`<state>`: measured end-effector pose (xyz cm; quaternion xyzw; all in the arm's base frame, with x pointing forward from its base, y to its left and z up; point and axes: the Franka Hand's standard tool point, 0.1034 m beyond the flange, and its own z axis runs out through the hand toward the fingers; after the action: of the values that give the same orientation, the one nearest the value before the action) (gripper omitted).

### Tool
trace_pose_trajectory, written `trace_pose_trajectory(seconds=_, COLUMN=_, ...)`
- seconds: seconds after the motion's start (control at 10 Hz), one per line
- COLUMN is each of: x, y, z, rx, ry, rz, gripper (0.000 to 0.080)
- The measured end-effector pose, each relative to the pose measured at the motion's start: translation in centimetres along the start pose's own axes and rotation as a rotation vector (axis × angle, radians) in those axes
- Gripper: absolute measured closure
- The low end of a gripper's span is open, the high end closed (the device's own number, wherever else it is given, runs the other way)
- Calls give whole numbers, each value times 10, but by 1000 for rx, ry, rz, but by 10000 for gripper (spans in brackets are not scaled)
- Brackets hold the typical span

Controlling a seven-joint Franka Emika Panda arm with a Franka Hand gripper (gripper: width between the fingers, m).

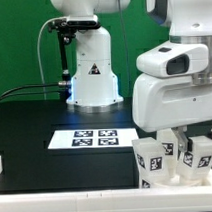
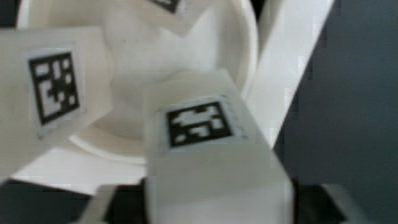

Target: Assemble stool

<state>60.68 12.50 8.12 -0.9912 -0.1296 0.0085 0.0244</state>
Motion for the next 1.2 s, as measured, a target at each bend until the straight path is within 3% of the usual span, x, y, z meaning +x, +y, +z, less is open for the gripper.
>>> trace_pose_trajectory(seconds=0.3, x=0, y=6, z=0, rx=-3, ry=24, rz=357, gripper=463)
trace_pose_trajectory(seconds=0.5, x=-2, y=9, z=0, rx=11, ry=47, rz=679, gripper=463)
trace_pose_trajectory(seconds=1.0, x=-3, y=13, z=-1, rx=19, ry=43, rz=1020, gripper=463)
trace_pose_trajectory(seconds=1.2, x=-6, y=17, z=0, rx=78, ry=17, rz=1403, gripper=463)
